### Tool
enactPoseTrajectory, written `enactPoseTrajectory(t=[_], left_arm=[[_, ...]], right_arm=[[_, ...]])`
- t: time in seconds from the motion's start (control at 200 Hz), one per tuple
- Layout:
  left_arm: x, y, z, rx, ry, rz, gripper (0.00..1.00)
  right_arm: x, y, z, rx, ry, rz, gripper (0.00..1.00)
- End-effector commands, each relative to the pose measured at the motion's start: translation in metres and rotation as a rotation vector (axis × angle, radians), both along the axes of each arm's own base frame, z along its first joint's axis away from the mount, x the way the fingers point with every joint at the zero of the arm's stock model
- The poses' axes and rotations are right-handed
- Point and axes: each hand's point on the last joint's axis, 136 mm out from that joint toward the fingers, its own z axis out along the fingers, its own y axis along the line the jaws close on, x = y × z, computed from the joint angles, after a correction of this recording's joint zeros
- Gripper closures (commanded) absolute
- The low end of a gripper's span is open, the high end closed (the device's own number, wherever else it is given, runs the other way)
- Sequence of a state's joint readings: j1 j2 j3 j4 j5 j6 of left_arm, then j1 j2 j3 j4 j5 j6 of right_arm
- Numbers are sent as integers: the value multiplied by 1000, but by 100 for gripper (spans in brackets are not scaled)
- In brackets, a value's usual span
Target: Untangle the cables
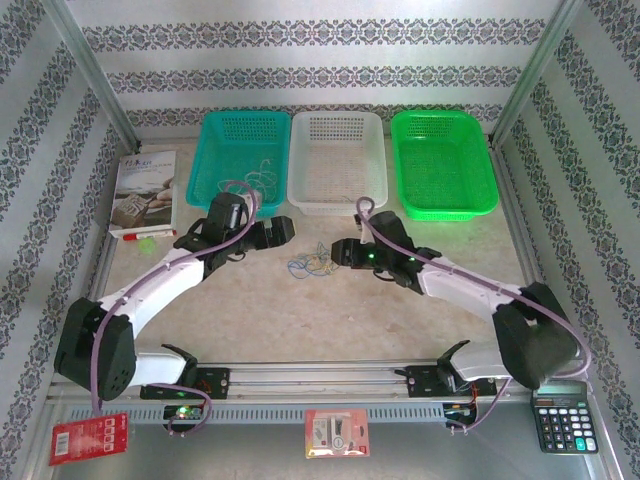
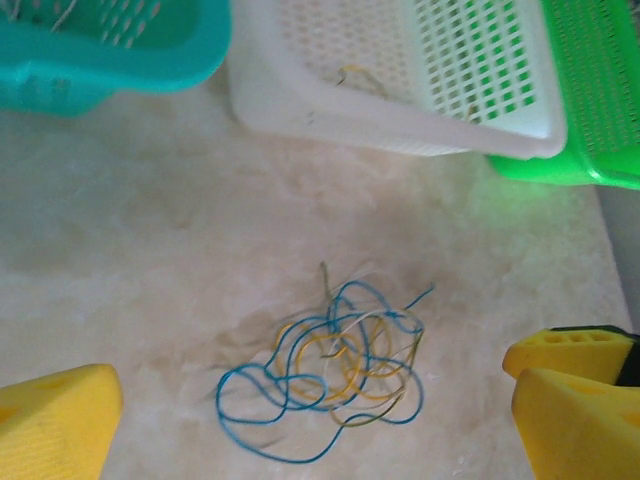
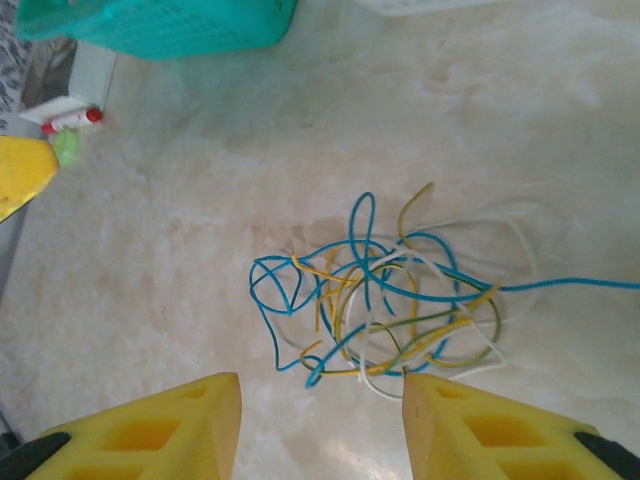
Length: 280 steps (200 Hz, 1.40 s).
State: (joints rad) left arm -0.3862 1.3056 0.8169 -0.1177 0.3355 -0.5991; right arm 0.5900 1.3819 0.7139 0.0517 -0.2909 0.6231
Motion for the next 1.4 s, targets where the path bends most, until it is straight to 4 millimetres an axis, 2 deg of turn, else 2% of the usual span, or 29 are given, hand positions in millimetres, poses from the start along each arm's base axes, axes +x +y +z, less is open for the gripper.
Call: enactPoseTrajectory(t=[0.0, 0.345, 0.48, 0.645, 0.774, 1.039, 1.189, 1.394], left_arm=[[8, 1, 9, -28, -52, 43, 0], [13, -2, 2, -64, -47, 66, 0], [15, -5, 2, -68, -41, 56, 0], [16, -8, 2, -74, -40, 40, 0], [15, -10, 4, -78, -41, 32, 0], [17, -16, 6, -92, -45, 16, 0], [17, -16, 8, -90, -52, 12, 0], [17, -16, 13, -94, -64, 7, 0]], right_arm=[[14, 9, 8, -71, -88, 19, 54], [27, 10, -14, -250, -112, 67, 52], [27, -5, -20, -272, -89, 12, 53], [25, -35, -20, -137, -5, -151, 53], [23, -46, -23, 52, 84, -290, 50], [34, -39, -23, 256, 188, -436, 49], [41, -34, -34, 282, 229, -471, 50], [39, -35, -51, 279, 262, -512, 53]])
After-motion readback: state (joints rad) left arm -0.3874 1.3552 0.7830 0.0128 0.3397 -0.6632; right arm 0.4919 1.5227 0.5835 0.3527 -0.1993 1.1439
